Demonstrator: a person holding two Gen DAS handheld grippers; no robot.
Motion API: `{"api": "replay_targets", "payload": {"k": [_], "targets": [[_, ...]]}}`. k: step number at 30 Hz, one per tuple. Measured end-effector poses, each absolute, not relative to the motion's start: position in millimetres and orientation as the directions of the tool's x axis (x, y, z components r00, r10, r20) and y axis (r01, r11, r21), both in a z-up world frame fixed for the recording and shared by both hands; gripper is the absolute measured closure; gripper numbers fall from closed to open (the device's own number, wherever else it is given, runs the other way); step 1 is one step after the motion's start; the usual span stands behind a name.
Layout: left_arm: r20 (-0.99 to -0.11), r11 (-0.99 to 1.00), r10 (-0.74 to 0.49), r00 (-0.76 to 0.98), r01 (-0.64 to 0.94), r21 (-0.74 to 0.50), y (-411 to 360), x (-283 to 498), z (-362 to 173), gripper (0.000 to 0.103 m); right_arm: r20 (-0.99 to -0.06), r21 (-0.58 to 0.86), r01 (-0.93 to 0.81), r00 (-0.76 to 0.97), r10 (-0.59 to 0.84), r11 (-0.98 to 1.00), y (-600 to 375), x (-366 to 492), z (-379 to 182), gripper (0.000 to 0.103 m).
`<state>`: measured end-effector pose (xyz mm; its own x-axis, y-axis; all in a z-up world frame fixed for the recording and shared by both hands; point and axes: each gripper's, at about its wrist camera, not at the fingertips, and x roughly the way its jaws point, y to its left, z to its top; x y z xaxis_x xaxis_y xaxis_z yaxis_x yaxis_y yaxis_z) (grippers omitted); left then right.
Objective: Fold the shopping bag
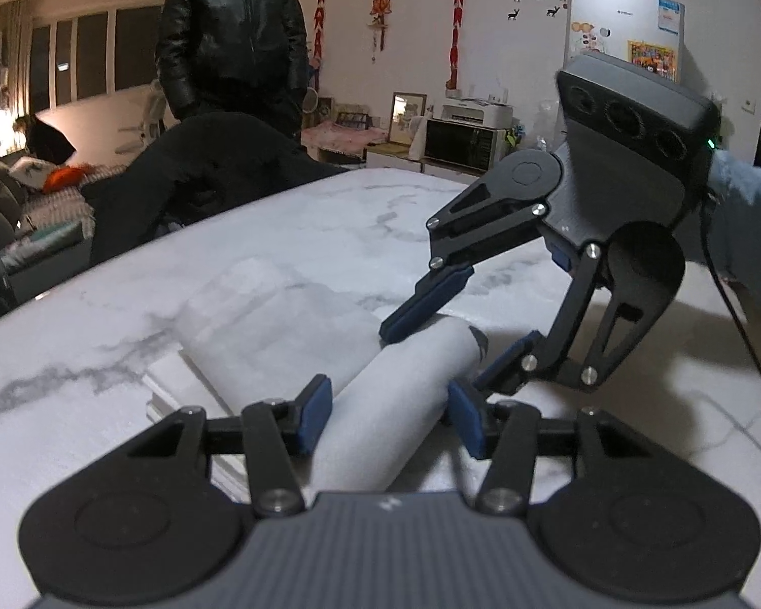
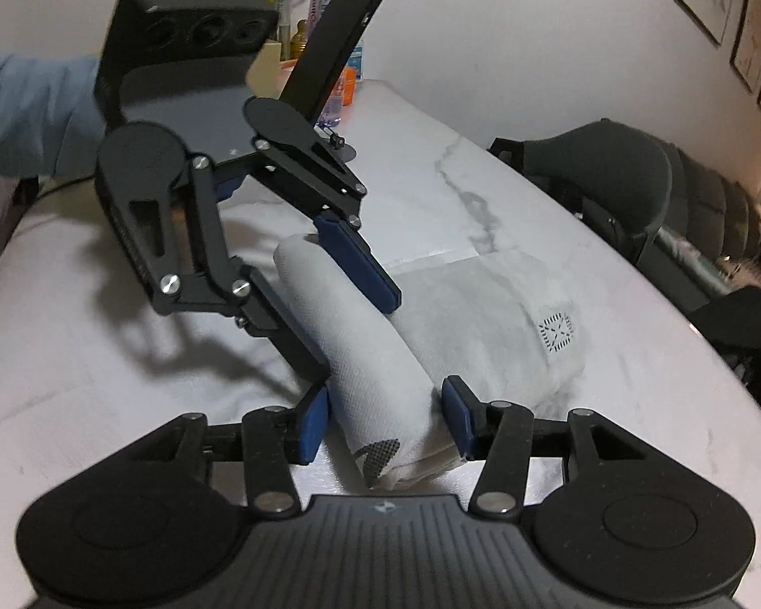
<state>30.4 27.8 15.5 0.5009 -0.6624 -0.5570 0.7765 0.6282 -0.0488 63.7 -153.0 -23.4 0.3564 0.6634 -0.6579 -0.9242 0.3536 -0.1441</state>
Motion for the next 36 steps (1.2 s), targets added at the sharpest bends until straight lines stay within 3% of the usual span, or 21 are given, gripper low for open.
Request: {"api": "replay_targets", "payload": {"k": [7, 10, 20, 25, 31, 36], "targets": [[-0.565, 0.608, -0.657, 0.499, 0.794, -0.006, 29, 14, 20, 0.053, -0.664, -0.107, -0.931, 0.328, 0.672, 0.349, -153, 59, -19, 0.054], [-0.577, 0.59, -0.646, 0.5, 0.807, 0.039, 29, 3, 23, 0.047, -0.669, -0.098, -0.932, 0.321, 0.67, 0.349, -150, 51, -16, 0.054], [-0.602, 0.503, -0.656, 0.455, 0.858, 0.1, 26, -32, 23, 0.048, -0.679, 0.022, -0.937, 0.242, 0.693, 0.349, -160, 15, -10, 0.056], [-0.608, 0.467, -0.684, 0.403, 0.882, 0.06, 30, -41, 23, 0.049, -0.672, 0.051, -0.931, 0.237, 0.702, 0.363, -164, -5, -10, 0.057], [-0.625, 0.434, -0.698, 0.351, 0.901, 0.022, 29, -41, 24, 0.049, -0.685, -0.088, -0.931, 0.315, 0.656, 0.356, -155, -35, -11, 0.058], [-0.593, 0.439, -0.734, 0.332, 0.897, -0.04, 38, -31, 18, 0.047, -0.683, 0.038, -0.912, 0.275, 0.677, 0.408, -162, -17, -10, 0.059]]}}
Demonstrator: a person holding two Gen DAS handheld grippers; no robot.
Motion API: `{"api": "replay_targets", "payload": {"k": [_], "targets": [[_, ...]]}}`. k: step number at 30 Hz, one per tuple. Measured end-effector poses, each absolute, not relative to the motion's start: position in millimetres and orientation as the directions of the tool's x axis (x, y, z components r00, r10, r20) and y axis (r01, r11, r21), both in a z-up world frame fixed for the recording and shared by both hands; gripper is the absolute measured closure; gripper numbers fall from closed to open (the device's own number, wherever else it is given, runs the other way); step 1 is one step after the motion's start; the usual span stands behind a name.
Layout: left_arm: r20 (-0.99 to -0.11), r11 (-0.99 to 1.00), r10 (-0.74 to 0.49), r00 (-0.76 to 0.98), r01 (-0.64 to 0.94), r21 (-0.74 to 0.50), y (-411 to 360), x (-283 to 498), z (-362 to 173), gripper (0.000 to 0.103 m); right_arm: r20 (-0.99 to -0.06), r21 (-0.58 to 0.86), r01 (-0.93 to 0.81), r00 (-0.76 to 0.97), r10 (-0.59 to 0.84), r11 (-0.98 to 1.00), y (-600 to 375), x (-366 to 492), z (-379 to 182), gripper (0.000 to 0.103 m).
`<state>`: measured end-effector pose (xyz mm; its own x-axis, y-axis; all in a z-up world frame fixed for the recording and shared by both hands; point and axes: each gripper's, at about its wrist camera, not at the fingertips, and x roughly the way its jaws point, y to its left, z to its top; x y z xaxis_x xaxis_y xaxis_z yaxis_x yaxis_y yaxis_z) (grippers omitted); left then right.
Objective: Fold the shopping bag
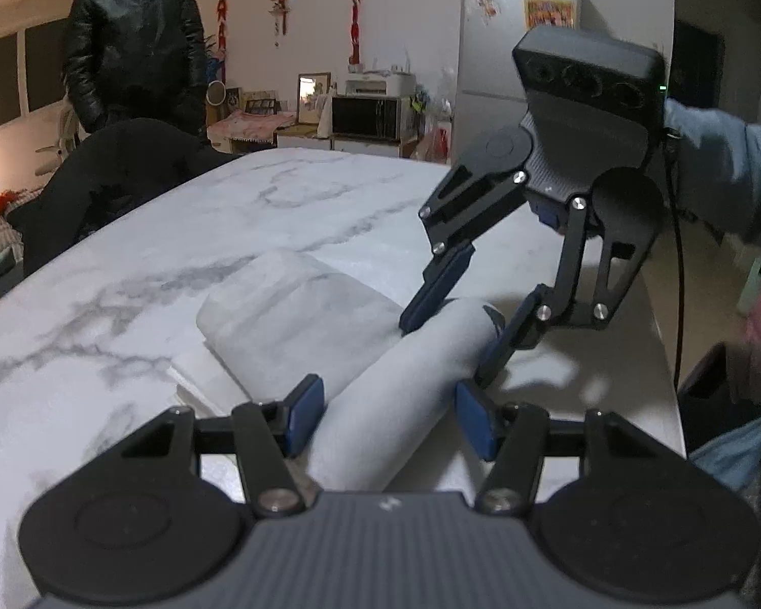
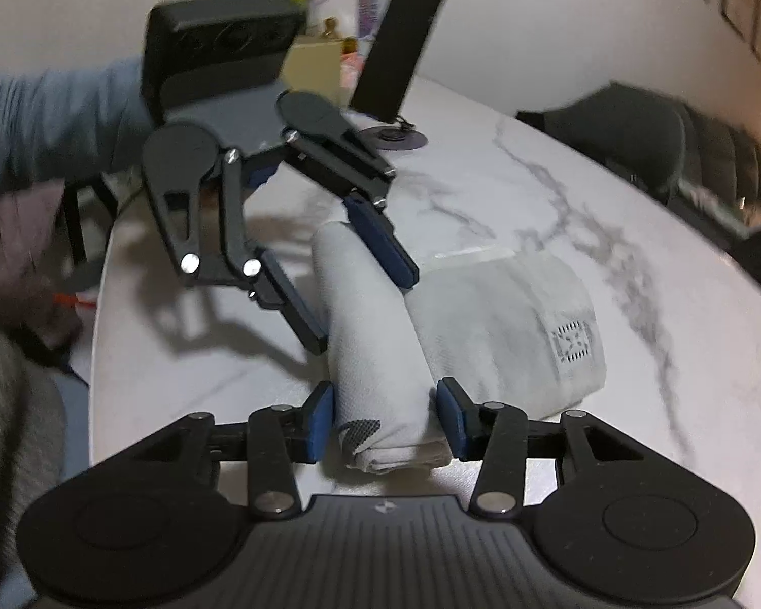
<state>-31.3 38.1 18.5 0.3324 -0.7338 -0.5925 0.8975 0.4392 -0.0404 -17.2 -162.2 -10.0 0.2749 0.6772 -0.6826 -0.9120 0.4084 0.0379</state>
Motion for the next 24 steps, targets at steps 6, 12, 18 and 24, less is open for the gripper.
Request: {"api": "replay_targets", "payload": {"k": [6, 12, 18, 24], "targets": [[-0.526, 0.485, -0.77, 0.362, 0.867, -0.113, 48, -27, 10, 0.045, -0.624, 0.242, -0.859, 0.219, 0.75, 0.452, -182, 2, -16, 0.059], [-0.506, 0.533, -0.784, 0.359, 0.807, -0.253, 55, -14, 9, 0.045, -0.563, 0.409, -0.778, 0.197, 0.803, 0.477, -198, 13, -22, 0.059], [-0.478, 0.596, -0.783, 0.397, 0.697, -0.398, 61, -3, 3, 0.045, -0.487, 0.565, -0.649, 0.236, 0.841, 0.51, -215, 15, -32, 0.061], [-0.469, 0.656, -0.751, 0.465, 0.608, -0.447, 58, 0, -3, 0.044, -0.457, 0.619, -0.552, 0.325, 0.828, 0.559, -220, 7, -34, 0.063]]}}
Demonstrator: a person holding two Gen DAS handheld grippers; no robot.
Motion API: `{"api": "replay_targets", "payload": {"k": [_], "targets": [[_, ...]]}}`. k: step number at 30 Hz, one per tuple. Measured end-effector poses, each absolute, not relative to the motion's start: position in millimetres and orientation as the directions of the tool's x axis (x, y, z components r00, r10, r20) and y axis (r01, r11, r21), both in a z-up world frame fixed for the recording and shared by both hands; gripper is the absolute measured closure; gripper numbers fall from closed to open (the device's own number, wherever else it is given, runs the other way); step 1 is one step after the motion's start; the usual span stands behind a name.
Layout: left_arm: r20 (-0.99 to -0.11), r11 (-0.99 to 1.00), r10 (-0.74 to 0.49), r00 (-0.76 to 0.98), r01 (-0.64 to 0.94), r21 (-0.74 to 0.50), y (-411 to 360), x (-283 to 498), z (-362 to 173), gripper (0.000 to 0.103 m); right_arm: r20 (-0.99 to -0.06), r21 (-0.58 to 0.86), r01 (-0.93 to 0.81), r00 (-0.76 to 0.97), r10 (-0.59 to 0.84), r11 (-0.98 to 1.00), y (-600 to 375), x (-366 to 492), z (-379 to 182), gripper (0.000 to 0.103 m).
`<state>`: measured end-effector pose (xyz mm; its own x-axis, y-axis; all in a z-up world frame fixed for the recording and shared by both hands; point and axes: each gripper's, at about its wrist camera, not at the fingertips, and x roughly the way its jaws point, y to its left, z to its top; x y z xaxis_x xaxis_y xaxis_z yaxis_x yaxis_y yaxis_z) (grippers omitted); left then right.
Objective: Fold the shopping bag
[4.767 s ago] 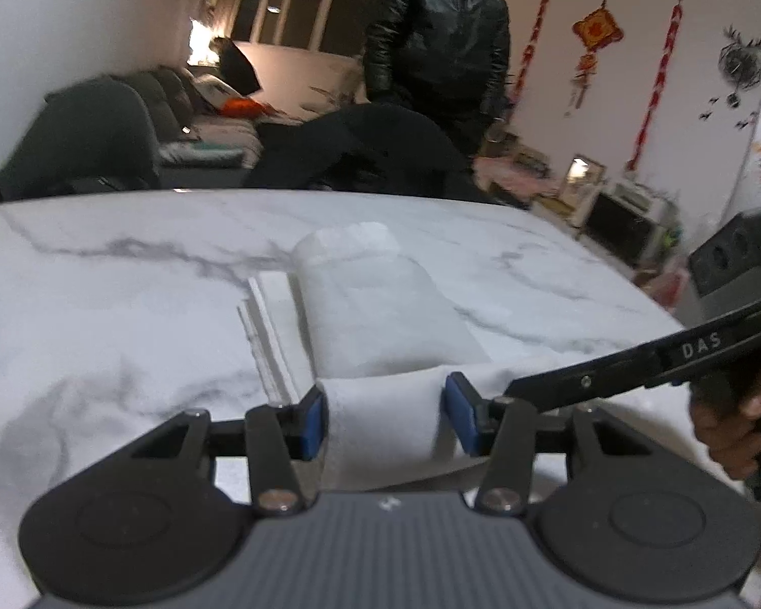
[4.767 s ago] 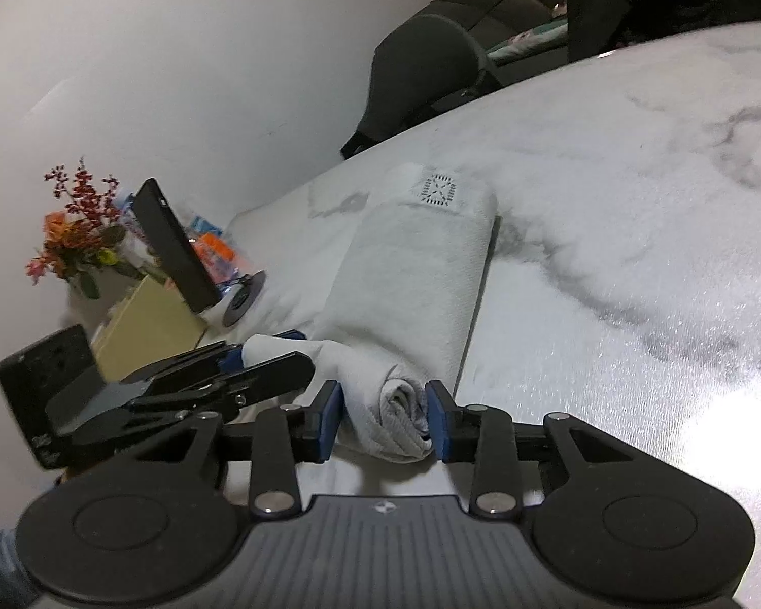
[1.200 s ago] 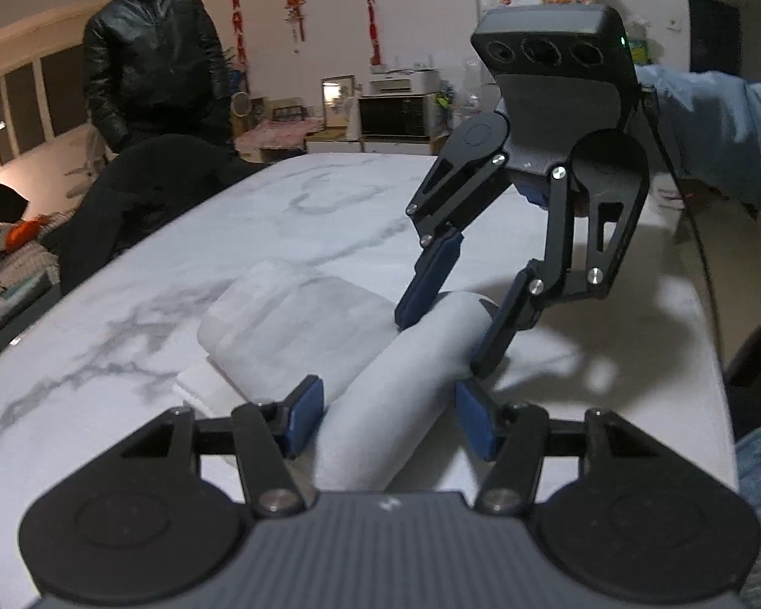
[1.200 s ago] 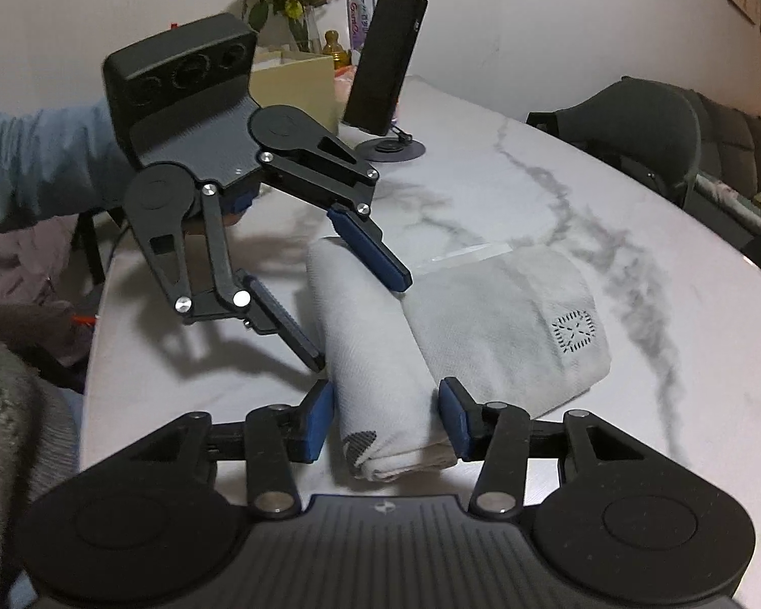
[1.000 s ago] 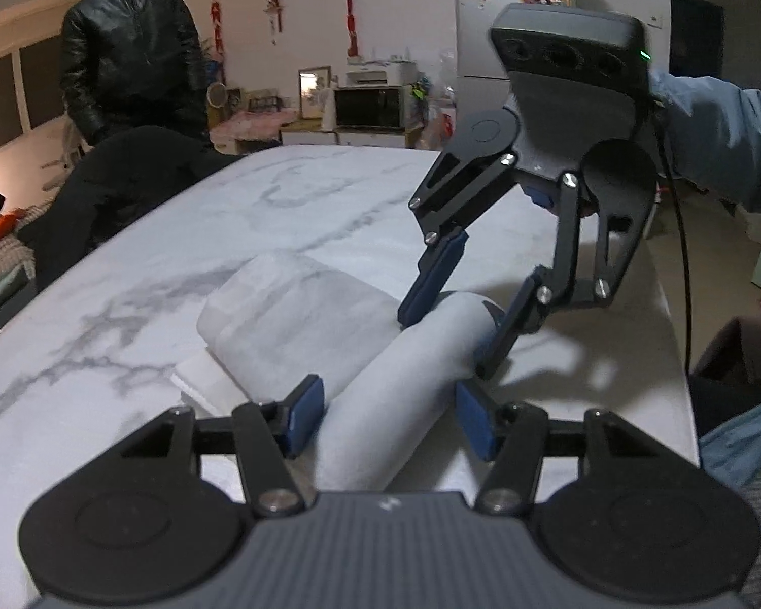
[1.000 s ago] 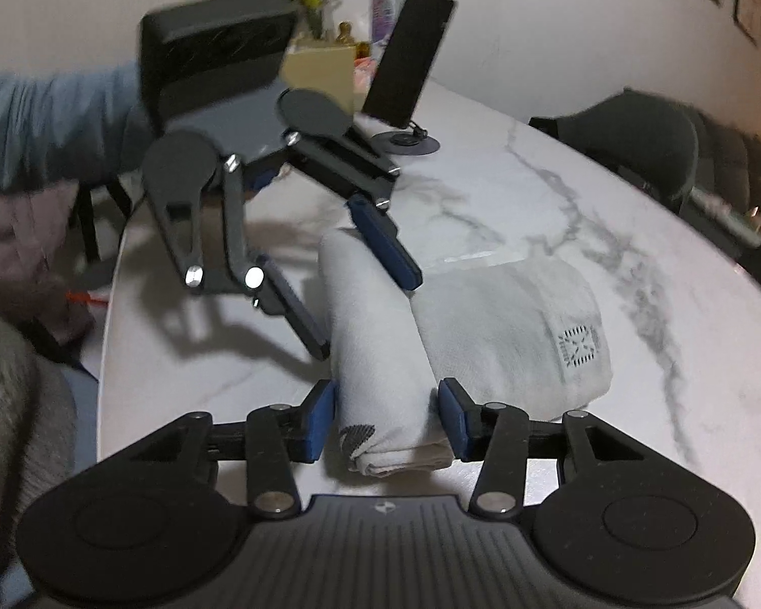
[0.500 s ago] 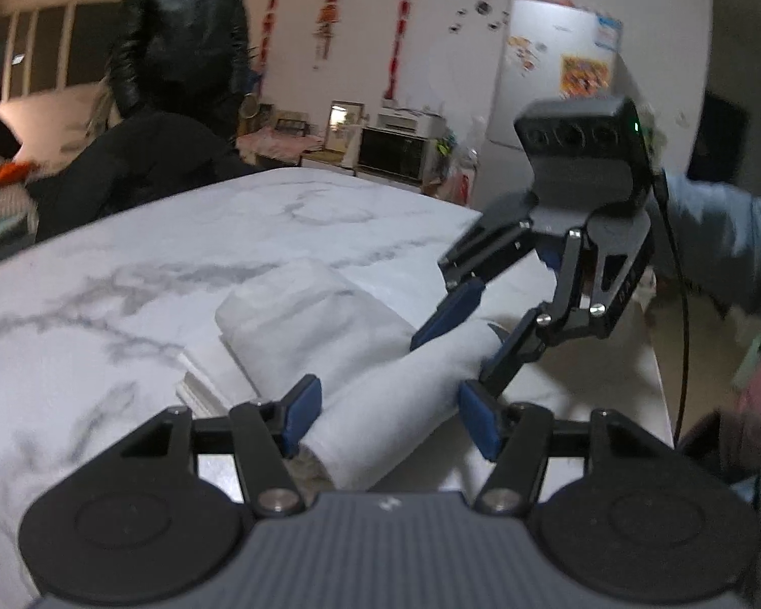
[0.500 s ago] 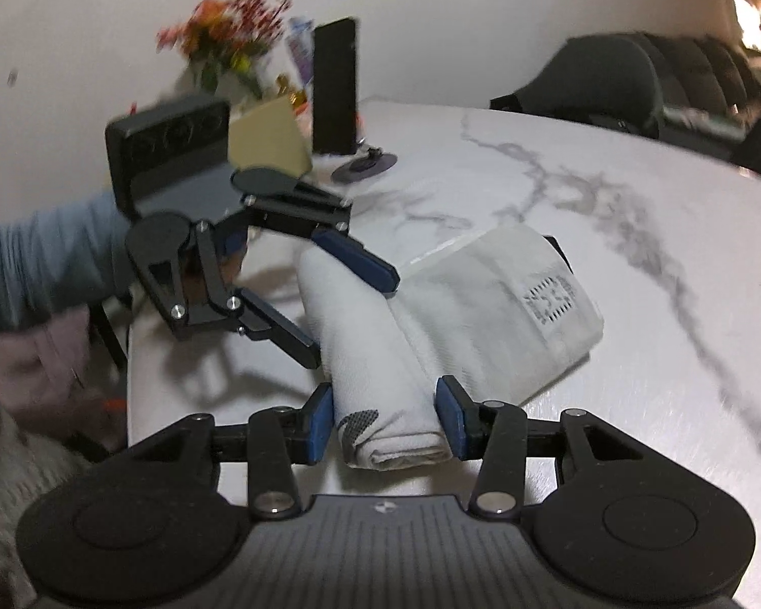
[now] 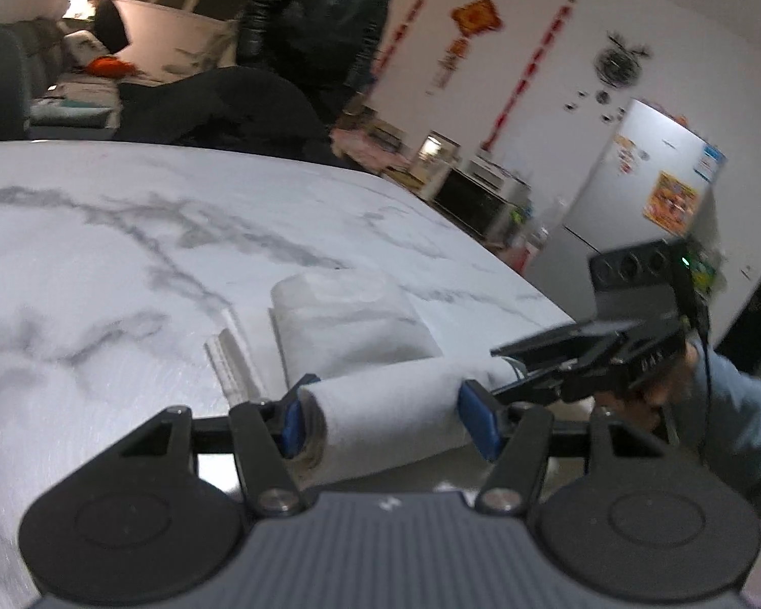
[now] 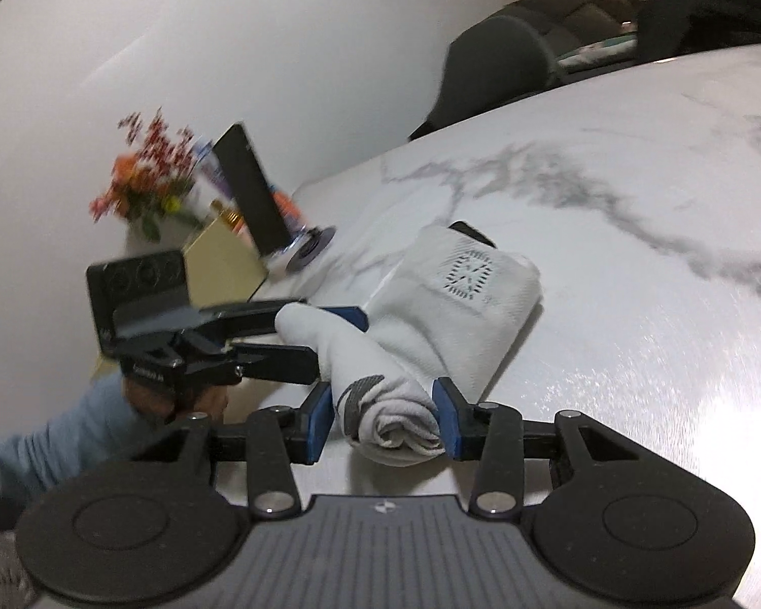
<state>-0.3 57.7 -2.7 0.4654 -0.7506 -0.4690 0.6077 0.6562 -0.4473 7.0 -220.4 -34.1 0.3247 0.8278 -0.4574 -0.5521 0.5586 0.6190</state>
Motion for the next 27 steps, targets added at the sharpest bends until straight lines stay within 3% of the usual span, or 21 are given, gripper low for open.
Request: {"api": "replay_targets", "payload": {"k": [21, 27], "targets": [[-0.524, 0.857, -0.515, 0.679, 0.389, -0.338, 31, -31, 8, 0.04, -0.488, 0.568, -0.307, 0.622, 0.612, 0.764, -208, -36, -27, 0.062], [-0.542, 0.873, -0.485, 0.687, 0.348, -0.34, 28, -33, 11, 0.04, -0.509, 0.448, -0.294, 0.693, 0.511, 0.845, -194, -48, -17, 0.056]]}}
